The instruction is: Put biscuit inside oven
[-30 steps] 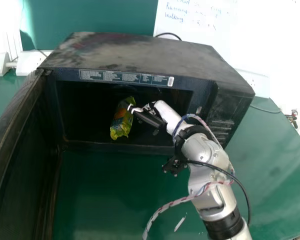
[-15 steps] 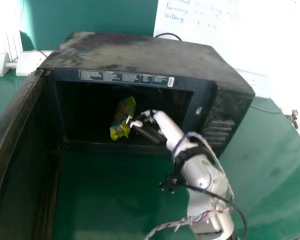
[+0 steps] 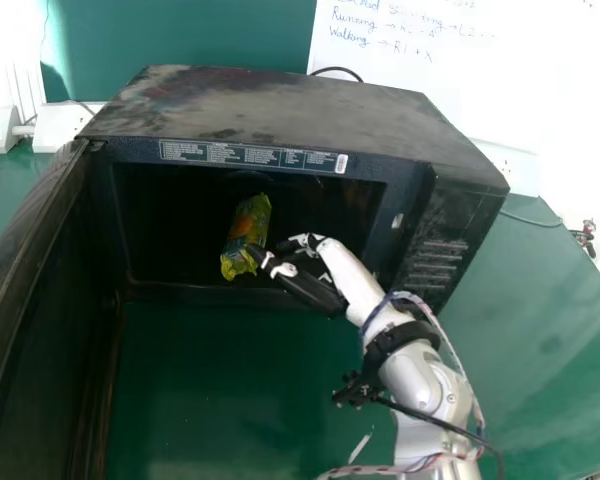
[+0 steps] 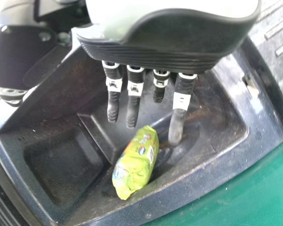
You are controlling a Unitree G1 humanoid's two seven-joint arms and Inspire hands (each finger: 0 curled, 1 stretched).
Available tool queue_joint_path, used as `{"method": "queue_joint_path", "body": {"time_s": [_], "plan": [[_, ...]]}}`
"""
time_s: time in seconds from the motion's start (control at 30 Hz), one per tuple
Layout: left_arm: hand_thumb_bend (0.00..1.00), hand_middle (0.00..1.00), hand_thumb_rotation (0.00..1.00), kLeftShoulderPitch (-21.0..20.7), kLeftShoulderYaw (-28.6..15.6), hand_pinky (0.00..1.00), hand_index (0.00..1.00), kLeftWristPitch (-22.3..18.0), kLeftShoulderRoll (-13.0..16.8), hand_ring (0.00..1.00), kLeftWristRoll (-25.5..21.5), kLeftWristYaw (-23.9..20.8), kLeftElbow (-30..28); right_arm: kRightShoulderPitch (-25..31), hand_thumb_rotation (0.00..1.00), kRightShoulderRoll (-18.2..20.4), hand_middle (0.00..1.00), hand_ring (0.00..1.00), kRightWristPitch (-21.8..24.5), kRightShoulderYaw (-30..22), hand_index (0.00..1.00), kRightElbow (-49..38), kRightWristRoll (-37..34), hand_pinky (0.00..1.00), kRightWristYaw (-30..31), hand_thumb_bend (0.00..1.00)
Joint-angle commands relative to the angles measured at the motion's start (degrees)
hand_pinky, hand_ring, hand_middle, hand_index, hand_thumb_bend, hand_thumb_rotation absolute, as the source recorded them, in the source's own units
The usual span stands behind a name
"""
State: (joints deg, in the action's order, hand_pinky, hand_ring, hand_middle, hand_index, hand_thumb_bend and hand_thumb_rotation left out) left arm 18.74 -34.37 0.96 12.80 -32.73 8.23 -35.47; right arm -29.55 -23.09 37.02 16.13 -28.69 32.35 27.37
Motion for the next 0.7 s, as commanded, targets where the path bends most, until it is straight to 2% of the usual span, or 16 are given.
{"method": "queue_joint_path", "body": {"time_s": [0.0,0.2,0.47,0.67], "plan": [[1.00,0.98,1.00,0.09,-0.43,1.00,0.83,-0.08,0.46,1.00,-0.14,0.09,0.39,2.05,0.30,-1.40,0.80,0.76,-1.81,-1.09,0.80,-1.87,-0.42,0.65,0.44,0.96],[1.00,0.98,1.00,-0.12,-0.64,1.00,0.83,-0.21,0.83,1.00,0.05,0.42,0.98,6.20,0.34,-4.79,0.81,0.77,-5.27,-2.02,0.81,-4.71,0.03,0.66,1.16,0.96],[1.00,0.98,1.00,-0.59,-0.74,1.00,0.82,-0.19,1.18,1.00,-0.30,0.42,1.82,11.65,0.34,-6.05,0.85,0.83,-10.36,-4.85,0.81,-7.06,-1.87,0.76,0.88,0.96],[1.00,0.98,1.00,-0.76,-0.72,1.00,0.83,-0.01,1.15,1.00,-0.42,0.27,2.04,15.68,0.34,-6.51,0.87,0.83,-15.43,-7.16,0.81,-7.64,-2.32,0.76,-0.58,0.97]]}}
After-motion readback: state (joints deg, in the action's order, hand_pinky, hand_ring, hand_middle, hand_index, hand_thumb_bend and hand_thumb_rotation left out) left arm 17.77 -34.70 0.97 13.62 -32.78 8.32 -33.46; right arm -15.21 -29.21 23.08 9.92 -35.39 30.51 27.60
